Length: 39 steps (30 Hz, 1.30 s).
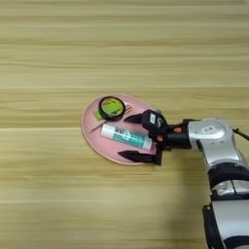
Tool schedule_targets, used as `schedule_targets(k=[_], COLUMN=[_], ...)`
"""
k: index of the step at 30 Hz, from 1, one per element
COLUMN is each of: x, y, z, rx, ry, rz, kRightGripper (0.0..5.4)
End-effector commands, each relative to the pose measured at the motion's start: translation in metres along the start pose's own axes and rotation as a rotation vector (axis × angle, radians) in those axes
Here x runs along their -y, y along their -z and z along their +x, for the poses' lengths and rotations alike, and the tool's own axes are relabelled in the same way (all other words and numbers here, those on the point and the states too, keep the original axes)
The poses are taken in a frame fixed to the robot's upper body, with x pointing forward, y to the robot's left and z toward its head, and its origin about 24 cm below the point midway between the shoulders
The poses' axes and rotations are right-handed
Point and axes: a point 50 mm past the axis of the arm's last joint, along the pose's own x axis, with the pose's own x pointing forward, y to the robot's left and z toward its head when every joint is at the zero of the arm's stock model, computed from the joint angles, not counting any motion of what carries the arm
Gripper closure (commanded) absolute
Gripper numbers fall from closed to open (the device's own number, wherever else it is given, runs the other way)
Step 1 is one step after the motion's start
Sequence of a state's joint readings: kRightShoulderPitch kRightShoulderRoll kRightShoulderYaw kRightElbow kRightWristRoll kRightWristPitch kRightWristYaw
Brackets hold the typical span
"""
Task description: Move the objects on the table
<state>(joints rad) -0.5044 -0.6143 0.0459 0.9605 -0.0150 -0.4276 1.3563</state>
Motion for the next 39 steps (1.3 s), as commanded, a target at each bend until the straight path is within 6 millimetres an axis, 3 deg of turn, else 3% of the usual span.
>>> schedule_targets(k=[1,5,39], x=[0.0213,0.0214,0.0249], y=[-0.0194,-0.0194,-0.0231], z=[-0.0141,-0.0141,-0.0151], rx=[-0.038,-0.042,-0.010], ry=[0.074,0.068,0.084], rz=[-0.089,-0.093,-0.104], kRightGripper=[0.04,0.04,3.48])
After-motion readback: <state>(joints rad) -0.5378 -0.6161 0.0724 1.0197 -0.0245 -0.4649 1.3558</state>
